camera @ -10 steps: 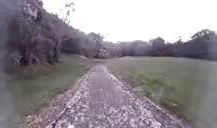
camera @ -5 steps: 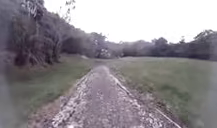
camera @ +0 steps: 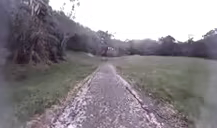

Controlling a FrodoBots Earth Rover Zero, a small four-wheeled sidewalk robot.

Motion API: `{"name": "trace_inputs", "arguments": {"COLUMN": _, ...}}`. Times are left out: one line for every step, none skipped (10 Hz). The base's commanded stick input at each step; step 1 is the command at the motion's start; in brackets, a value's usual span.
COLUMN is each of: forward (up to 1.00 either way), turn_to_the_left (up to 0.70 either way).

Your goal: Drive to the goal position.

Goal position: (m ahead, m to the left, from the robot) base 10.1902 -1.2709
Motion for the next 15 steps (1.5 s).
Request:
{"name": "trace_inputs", "arguments": {"forward": 0.85, "turn_to_the_left": 0.00}}
{"name": "trace_inputs", "arguments": {"forward": 0.85, "turn_to_the_left": -0.08}}
{"name": "trace_inputs", "arguments": {"forward": 0.85, "turn_to_the_left": -0.25}}
{"name": "trace_inputs", "arguments": {"forward": 0.85, "turn_to_the_left": -0.31}}
{"name": "trace_inputs", "arguments": {"forward": 0.85, "turn_to_the_left": -0.21}}
{"name": "trace_inputs", "arguments": {"forward": 0.85, "turn_to_the_left": 0.14}}
{"name": "trace_inputs", "arguments": {"forward": 0.85, "turn_to_the_left": 0.00}}
{"name": "trace_inputs", "arguments": {"forward": 0.85, "turn_to_the_left": 0.00}}
{"name": "trace_inputs", "arguments": {"forward": 0.85, "turn_to_the_left": 0.00}}
{"name": "trace_inputs", "arguments": {"forward": 0.85, "turn_to_the_left": 0.00}}
{"name": "trace_inputs", "arguments": {"forward": 0.85, "turn_to_the_left": 0.00}}
{"name": "trace_inputs", "arguments": {"forward": 0.85, "turn_to_the_left": 0.00}}
{"name": "trace_inputs", "arguments": {"forward": 0.85, "turn_to_the_left": 0.00}}
{"name": "trace_inputs", "arguments": {"forward": 0.85, "turn_to_the_left": 0.00}}
{"name": "trace_inputs", "arguments": {"forward": 0.85, "turn_to_the_left": 0.00}}
